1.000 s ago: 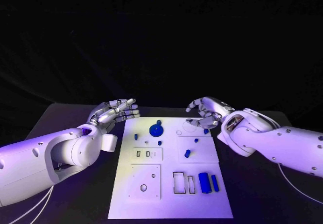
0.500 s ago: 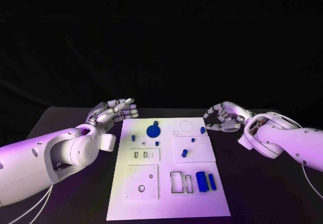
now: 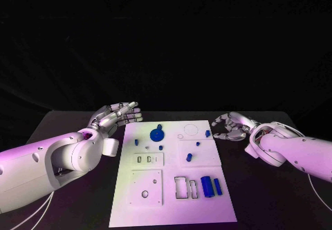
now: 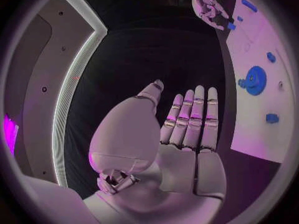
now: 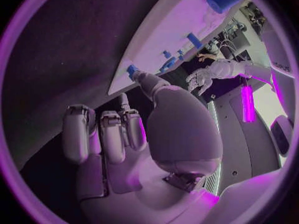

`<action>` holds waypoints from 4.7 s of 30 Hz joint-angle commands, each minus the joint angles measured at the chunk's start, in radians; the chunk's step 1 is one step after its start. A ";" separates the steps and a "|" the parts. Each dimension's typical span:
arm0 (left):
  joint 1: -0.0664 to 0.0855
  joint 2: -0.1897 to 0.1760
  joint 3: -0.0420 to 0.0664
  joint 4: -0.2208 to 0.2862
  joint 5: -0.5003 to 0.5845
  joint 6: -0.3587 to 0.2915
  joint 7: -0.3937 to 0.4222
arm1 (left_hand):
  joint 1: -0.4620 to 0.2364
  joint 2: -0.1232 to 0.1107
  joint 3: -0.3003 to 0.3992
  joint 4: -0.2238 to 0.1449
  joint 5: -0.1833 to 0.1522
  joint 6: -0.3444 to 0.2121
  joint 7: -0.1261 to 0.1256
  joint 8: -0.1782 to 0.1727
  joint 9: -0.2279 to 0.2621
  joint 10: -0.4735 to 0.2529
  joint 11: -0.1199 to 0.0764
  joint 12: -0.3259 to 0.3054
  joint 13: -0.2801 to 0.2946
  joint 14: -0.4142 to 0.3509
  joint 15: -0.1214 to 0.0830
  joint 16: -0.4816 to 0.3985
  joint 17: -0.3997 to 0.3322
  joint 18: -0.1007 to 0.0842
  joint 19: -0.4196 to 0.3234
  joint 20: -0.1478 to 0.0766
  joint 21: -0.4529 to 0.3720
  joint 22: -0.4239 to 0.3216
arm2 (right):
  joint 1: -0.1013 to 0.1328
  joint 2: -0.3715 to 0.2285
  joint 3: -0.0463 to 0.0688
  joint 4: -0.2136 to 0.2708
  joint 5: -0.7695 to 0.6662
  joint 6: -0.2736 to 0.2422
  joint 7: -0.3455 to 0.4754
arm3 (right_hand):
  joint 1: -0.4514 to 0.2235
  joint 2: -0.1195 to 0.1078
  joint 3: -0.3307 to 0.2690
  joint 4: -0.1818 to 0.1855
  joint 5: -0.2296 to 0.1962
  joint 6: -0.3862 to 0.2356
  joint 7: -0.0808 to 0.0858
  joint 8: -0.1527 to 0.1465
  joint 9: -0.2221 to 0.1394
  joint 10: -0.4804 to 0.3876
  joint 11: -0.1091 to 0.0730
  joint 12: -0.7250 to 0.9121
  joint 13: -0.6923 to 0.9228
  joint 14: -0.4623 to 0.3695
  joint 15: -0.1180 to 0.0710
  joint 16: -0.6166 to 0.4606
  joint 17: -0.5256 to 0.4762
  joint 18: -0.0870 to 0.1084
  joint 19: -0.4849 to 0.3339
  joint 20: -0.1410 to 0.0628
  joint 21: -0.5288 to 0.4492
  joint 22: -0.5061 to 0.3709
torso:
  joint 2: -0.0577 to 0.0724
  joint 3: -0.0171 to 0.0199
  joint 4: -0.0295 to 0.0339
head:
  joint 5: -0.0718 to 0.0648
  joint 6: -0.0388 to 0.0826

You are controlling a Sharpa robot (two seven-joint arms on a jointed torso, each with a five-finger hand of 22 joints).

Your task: Assemble the parts on the task board

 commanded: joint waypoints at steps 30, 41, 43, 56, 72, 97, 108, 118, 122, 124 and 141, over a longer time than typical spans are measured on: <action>0.000 0.000 0.001 0.005 0.002 0.021 -0.002 | -0.002 0.007 -0.004 -0.005 -0.002 0.003 0.036 0.003 0.001 0.008 -0.003 -0.006 0.001 0.001 0.000 -0.004 0.002 0.012 0.007 0.002 -0.006 -0.001 | -0.013 0.052 -0.001 -0.013 -0.046 0.023 -0.061 | 0.006 0.026 0.018 0.003 0.018 0.092 -0.016 0.034 0.010 0.024 -0.010 0.017 0.159 0.104 -0.005 0.004 0.263 -0.010 0.012 0.003 0.001 0.107 | 0.001 0.0009 0.0001 | 0.007 -0.021; 0.000 -0.002 0.001 0.005 0.002 0.021 -0.004 | -0.003 0.008 -0.004 -0.005 -0.003 0.000 0.037 0.002 0.000 0.008 -0.003 -0.007 0.000 0.002 0.000 -0.004 0.003 0.011 0.007 0.002 -0.006 -0.002 | -0.017 0.062 -0.001 -0.010 -0.052 0.024 -0.064 | 0.006 0.026 0.019 0.002 0.018 0.093 -0.016 0.034 0.010 0.025 -0.010 0.018 0.160 0.104 -0.005 0.004 0.263 -0.010 0.012 0.002 0.001 0.107 | 0.001 0.0009 0.0000 | 0.008 -0.025; 0.000 -0.002 0.001 0.005 0.002 0.021 -0.004 | -0.003 0.008 -0.004 -0.005 -0.003 0.000 0.037 0.002 0.000 0.008 -0.003 -0.007 0.000 0.002 0.000 -0.004 0.003 0.011 0.007 0.002 -0.006 -0.002 | -0.017 0.063 -0.001 -0.012 -0.053 0.021 -0.064 | 0.006 0.025 0.020 0.002 0.018 0.093 -0.016 0.033 0.010 0.025 -0.010 0.018 0.160 0.104 -0.005 0.004 0.263 -0.010 0.011 0.002 0.001 0.107 | 0.001 0.0009 -0.0001 | 0.008 -0.026; 0.000 -0.003 0.001 0.005 0.002 0.024 -0.008 | -0.005 0.008 -0.005 -0.004 -0.006 -0.002 0.038 0.001 -0.001 0.008 -0.002 -0.008 0.000 0.002 0.000 -0.005 0.004 0.011 0.008 0.002 -0.006 -0.002 | -0.017 0.068 0.000 -0.021 -0.050 0.009 -0.062 | 0.000 0.037 0.034 0.006 0.020 0.130 -0.027 0.047 0.017 0.031 -0.019 0.024 0.166 0.104 -0.012 0.004 0.263 -0.011 0.014 -0.004 0.003 0.110 | 0.001 0.0008 0.0006 | 0.007 -0.028; 0.000 -0.002 0.001 0.003 0.002 0.023 -0.015 | -0.007 0.009 -0.006 -0.003 -0.008 -0.003 0.038 0.001 -0.001 0.008 -0.002 -0.009 0.000 0.002 0.000 -0.005 0.004 0.011 0.008 0.002 -0.007 -0.003 | -0.017 0.069 0.000 -0.008 -0.033 -0.103 -0.042 | 0.009 0.076 0.080 -0.017 -0.023 0.264 -0.086 0.119 0.075 0.052 -0.070 0.043 0.188 0.104 -0.062 0.004 0.263 -0.016 0.030 -0.050 0.018 0.131 | -0.001 0.0012 0.0004 | 0.010 -0.031; 0.000 0.026 0.000 -0.036 0.002 0.024 -0.020 | -0.008 0.011 -0.007 -0.002 -0.012 -0.003 0.038 0.001 -0.001 0.008 -0.002 -0.010 0.000 0.002 0.000 -0.005 0.005 0.011 0.008 0.002 -0.007 -0.003 | 0.000 0.183 0.004 0.313 -0.149 -0.116 -0.354 | -0.011 0.083 0.087 -0.008 -0.039 0.244 -0.085 0.106 0.078 0.040 -0.072 0.027 0.172 0.104 -0.061 0.004 0.263 -0.014 0.024 -0.052 0.008 0.124 | -0.019 -0.0050 -0.0039 | 0.042 -0.046; 0.000 0.040 0.000 -0.045 0.001 0.025 -0.022 | -0.008 0.012 -0.007 -0.001 -0.012 -0.003 0.038 0.002 -0.001 0.009 -0.002 -0.010 0.000 0.002 0.000 -0.005 0.005 0.011 0.008 0.002 -0.007 -0.003 | -0.043 0.318 -0.001 0.267 -0.251 -0.103 -0.410 | -0.018 0.079 0.087 -0.006 -0.038 0.240 -0.084 0.103 0.078 0.037 -0.071 0.024 0.169 0.104 -0.060 0.004 0.263 -0.014 0.025 -0.052 0.008 0.124 | -0.020 -0.0057 -0.0057 | 0.055 -0.050; 0.000 0.039 -0.001 -0.044 0.001 0.024 -0.021 | -0.008 0.012 -0.007 -0.001 -0.012 -0.003 0.038 0.002 -0.001 0.009 -0.002 -0.010 0.000 0.002 0.000 -0.005 0.005 0.011 0.008 0.002 -0.007 -0.003 | -0.073 0.371 -0.002 0.236 -0.286 -0.084 -0.434 | -0.018 0.079 0.088 -0.005 -0.037 0.240 -0.084 0.103 0.078 0.037 -0.071 0.024 0.169 0.104 -0.060 0.004 0.263 -0.014 0.025 -0.052 0.009 0.125 | -0.017 -0.0061 -0.0038 | 0.060 -0.055; 0.000 0.040 -0.001 -0.044 0.001 0.025 -0.021 | -0.008 0.012 -0.007 -0.001 -0.012 -0.003 0.038 0.002 -0.001 0.009 -0.002 -0.010 0.000 0.002 0.000 -0.005 0.005 0.011 0.008 0.002 -0.007 -0.003 | -0.081 0.382 -0.003 0.226 -0.298 -0.077 -0.438 | -0.018 0.079 0.088 -0.005 -0.037 0.240 -0.084 0.103 0.078 0.037 -0.071 0.024 0.169 0.104 -0.060 0.004 0.263 -0.014 0.025 -0.052 0.009 0.125 | -0.018 -0.0064 -0.0040 | 0.061 -0.059; 0.000 0.040 -0.001 -0.043 0.001 0.026 -0.022 | -0.008 0.012 -0.007 -0.001 -0.012 -0.003 0.038 0.002 -0.001 0.009 -0.002 -0.010 0.000 0.002 0.000 -0.005 0.005 0.011 0.008 0.002 -0.007 -0.003 | -0.084 0.386 -0.003 0.221 -0.302 -0.075 -0.440 | -0.021 0.078 0.087 -0.004 -0.037 0.239 -0.083 0.102 0.079 0.037 -0.070 0.024 0.169 0.104 -0.060 0.004 0.263 -0.014 0.025 -0.052 0.009 0.125 | -0.018 -0.0064 -0.0039 | 0.062 -0.059; 0.000 0.036 -0.001 -0.040 0.001 0.037 -0.019 | -0.009 0.012 -0.008 -0.001 -0.014 -0.002 0.038 0.002 0.000 0.010 -0.002 -0.011 0.000 0.002 0.001 -0.006 0.005 0.011 0.008 0.002 -0.007 -0.004 | -0.098 0.396 -0.004 0.196 -0.339 -0.052 -0.455 | -0.036 0.059 0.083 -0.001 -0.039 0.230 -0.079 0.093 0.079 0.032 -0.067 0.018 0.163 0.104 -0.058 0.004 0.263 -0.014 0.024 -0.050 0.005 0.122 | -0.018 -0.0065 -0.0042 | 0.063 -0.067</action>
